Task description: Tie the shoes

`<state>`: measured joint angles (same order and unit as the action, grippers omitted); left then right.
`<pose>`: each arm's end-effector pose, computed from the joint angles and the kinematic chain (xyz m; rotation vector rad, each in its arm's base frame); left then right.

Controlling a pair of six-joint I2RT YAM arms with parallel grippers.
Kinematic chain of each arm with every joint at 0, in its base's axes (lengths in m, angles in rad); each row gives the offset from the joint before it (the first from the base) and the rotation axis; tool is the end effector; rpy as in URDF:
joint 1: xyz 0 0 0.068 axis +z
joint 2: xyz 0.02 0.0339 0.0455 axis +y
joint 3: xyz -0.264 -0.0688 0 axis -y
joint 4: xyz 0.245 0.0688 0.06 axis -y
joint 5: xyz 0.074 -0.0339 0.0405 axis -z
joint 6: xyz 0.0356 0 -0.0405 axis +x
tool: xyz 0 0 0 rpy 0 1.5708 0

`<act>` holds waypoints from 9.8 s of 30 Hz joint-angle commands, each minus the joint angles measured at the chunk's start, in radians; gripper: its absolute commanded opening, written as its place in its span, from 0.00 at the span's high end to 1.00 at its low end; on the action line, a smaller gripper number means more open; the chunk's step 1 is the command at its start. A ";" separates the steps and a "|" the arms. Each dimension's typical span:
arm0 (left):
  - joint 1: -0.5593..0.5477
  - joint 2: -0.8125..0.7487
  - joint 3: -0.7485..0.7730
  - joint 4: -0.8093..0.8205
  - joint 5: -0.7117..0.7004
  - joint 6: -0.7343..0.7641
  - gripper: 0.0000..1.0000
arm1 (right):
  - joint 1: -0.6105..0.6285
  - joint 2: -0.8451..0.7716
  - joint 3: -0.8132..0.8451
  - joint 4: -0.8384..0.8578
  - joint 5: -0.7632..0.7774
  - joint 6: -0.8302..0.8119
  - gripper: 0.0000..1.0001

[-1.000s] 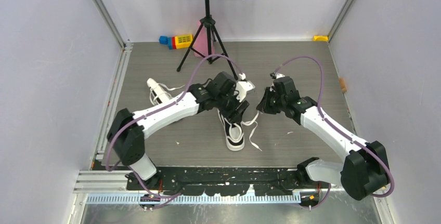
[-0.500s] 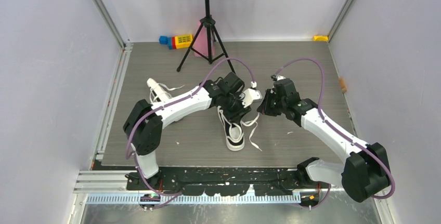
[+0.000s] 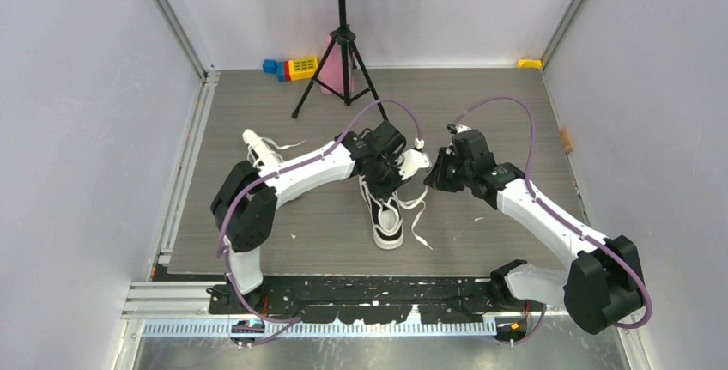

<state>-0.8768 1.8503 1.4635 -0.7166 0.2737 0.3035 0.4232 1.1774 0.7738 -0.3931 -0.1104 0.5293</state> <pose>0.2428 -0.3068 0.2337 1.5874 2.2099 -0.5423 0.2210 0.1038 0.2381 0.0745 2.4399 0.5759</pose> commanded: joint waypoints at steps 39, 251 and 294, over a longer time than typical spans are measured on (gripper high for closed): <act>0.255 -0.142 -0.230 0.398 0.383 -0.519 1.00 | 0.156 0.140 -0.001 0.385 -0.375 0.063 1.00; 0.443 -0.234 -0.811 1.235 0.450 -1.231 0.64 | 0.106 0.431 -0.016 0.797 -0.342 0.538 1.00; 0.412 -0.039 -0.782 1.612 0.515 -1.428 0.58 | 0.106 0.450 -0.004 0.798 -0.346 0.514 1.00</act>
<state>-0.4580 1.8065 0.6701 0.7982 0.7799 -1.0969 0.5278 1.6497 0.7490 0.3744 -0.4458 1.0439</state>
